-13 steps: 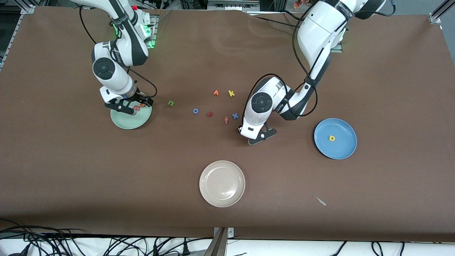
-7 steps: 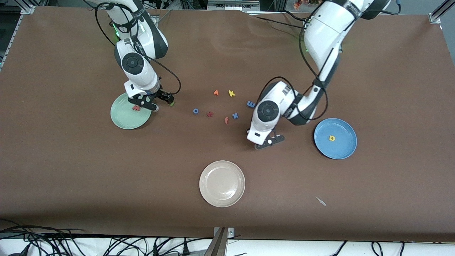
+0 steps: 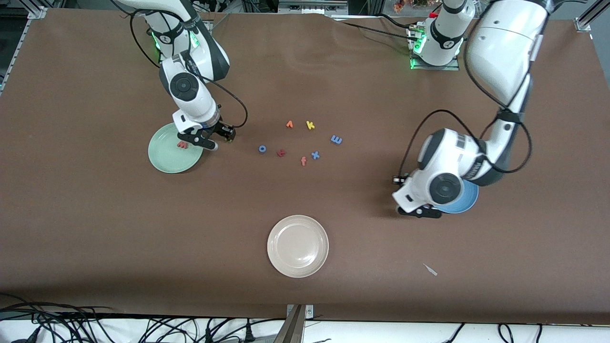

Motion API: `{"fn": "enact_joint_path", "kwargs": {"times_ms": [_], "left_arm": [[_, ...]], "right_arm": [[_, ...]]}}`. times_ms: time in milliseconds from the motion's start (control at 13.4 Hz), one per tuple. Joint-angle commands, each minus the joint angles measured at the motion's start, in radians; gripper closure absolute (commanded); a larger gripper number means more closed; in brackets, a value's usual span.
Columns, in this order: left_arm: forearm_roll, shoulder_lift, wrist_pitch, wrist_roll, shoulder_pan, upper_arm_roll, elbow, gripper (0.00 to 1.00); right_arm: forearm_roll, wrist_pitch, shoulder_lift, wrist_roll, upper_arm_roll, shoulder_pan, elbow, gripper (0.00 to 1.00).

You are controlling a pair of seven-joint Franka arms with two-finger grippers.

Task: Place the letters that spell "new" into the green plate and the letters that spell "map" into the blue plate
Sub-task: 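Carry the P to the blue plate while the right gripper grasps the green U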

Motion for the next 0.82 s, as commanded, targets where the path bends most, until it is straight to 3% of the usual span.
{"fn": "enact_joint_path", "kwargs": {"times_ms": [0,299,374,449,599,674,749], "left_arm": [[0.037,-0.013,-0.014,0.198,0.066,-0.006,-0.030,0.86],[0.122,0.007,-0.012,0.389,0.144,-0.008,-0.037,0.83],[0.125,0.008,-0.014,0.415,0.152,-0.006,-0.040,0.56],[0.125,0.009,-0.017,0.438,0.153,-0.006,-0.038,0.01],[0.111,-0.001,-0.060,0.417,0.152,-0.008,-0.027,0.00],[0.107,-0.011,-0.063,0.360,0.152,-0.015,-0.032,0.00],[0.062,-0.028,-0.063,0.232,0.150,-0.029,-0.038,0.00]], "right_arm": [[0.013,0.049,0.043,0.010,0.011,-0.001,0.003,0.41],[0.013,0.118,0.087,0.029,0.031,0.000,0.003,0.46],[0.013,0.139,0.099,0.042,0.033,0.002,0.003,0.47],[0.013,0.139,0.100,0.042,0.034,0.003,0.002,0.54],[0.013,0.132,0.095,0.042,0.034,0.003,0.003,0.79],[0.013,0.132,0.089,0.027,0.033,0.003,0.005,0.93],[0.013,0.113,0.068,0.015,0.030,0.003,0.009,1.00]]}}
